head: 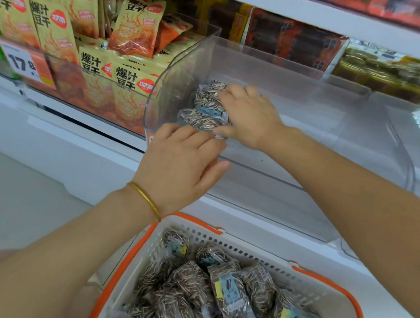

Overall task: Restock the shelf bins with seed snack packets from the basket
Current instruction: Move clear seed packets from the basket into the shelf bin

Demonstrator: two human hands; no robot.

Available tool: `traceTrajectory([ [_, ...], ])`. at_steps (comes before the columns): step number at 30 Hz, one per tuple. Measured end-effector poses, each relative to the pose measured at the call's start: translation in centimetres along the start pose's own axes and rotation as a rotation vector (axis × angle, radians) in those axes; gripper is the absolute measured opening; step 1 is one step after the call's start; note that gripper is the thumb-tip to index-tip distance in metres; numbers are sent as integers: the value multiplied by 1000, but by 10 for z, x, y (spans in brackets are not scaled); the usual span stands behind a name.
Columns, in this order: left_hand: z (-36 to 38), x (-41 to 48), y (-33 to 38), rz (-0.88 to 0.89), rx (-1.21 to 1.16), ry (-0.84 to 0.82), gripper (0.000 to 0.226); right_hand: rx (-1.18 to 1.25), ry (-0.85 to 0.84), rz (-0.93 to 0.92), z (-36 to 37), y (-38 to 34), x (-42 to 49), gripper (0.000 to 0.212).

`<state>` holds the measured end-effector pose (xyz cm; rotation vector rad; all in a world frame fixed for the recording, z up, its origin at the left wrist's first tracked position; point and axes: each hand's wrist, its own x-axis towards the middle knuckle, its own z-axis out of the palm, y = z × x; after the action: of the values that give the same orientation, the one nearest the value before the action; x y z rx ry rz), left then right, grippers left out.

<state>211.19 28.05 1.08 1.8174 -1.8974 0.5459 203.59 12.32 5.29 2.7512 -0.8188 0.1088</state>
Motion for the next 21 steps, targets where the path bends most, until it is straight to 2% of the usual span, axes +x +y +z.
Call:
traceTrajectory([
  [2,-1,1,3,-15,6,4,40,-10,-79,-12,6,-4,-3,63],
  [7,-1,1,4,-33,-3,-29,44,-1,-82,-41,17,-11,1,42],
  [9,-1,0,2,-33,-9,-49,45,75,-153,-89,20,-12,2,41],
  [11,-1,0,2,-32,-8,-43,44,132,-211,-95,22,-12,1,50],
  [13,-1,0,2,-31,-10,-22,43,125,-214,-78,22,-12,2,55],
  [15,-1,0,2,-28,-23,-8,43,161,-195,-64,23,-11,4,50],
  [19,-2,0,1,-13,-31,-1,42,394,-198,-8,26,-4,6,45],
  [21,-2,-1,0,-6,-29,-1,42,461,-147,4,27,-2,6,38],
])
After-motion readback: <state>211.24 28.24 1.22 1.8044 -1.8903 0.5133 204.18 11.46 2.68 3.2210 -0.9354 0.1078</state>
